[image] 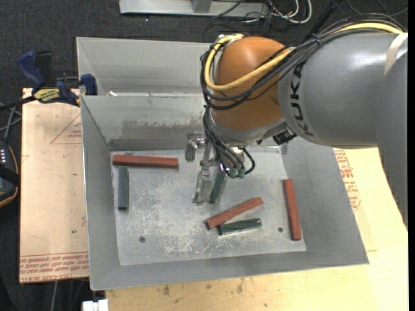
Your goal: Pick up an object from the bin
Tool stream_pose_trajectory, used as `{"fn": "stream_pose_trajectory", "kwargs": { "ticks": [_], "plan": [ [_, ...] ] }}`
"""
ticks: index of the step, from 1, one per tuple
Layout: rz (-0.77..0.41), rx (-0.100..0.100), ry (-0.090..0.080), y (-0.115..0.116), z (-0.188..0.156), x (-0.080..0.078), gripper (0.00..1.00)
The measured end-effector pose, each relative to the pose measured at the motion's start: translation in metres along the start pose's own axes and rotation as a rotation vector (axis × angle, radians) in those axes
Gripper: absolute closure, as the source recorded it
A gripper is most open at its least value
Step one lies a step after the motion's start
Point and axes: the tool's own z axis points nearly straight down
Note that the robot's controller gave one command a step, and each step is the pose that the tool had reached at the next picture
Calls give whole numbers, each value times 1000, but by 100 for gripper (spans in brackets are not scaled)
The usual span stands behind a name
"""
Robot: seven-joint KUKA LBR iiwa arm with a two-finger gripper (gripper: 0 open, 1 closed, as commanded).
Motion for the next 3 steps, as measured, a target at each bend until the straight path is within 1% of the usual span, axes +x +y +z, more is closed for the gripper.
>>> {"fn": "stream_pose_trajectory", "kwargs": {
  "ticks": [1,2,3],
  "plan": [
    [-165,-1,-1,-20,-2,17,0],
    [-244,-8,-3,-84,123,12,100],
    [-244,-8,-3,-84,123,12,100]
  ]
}}
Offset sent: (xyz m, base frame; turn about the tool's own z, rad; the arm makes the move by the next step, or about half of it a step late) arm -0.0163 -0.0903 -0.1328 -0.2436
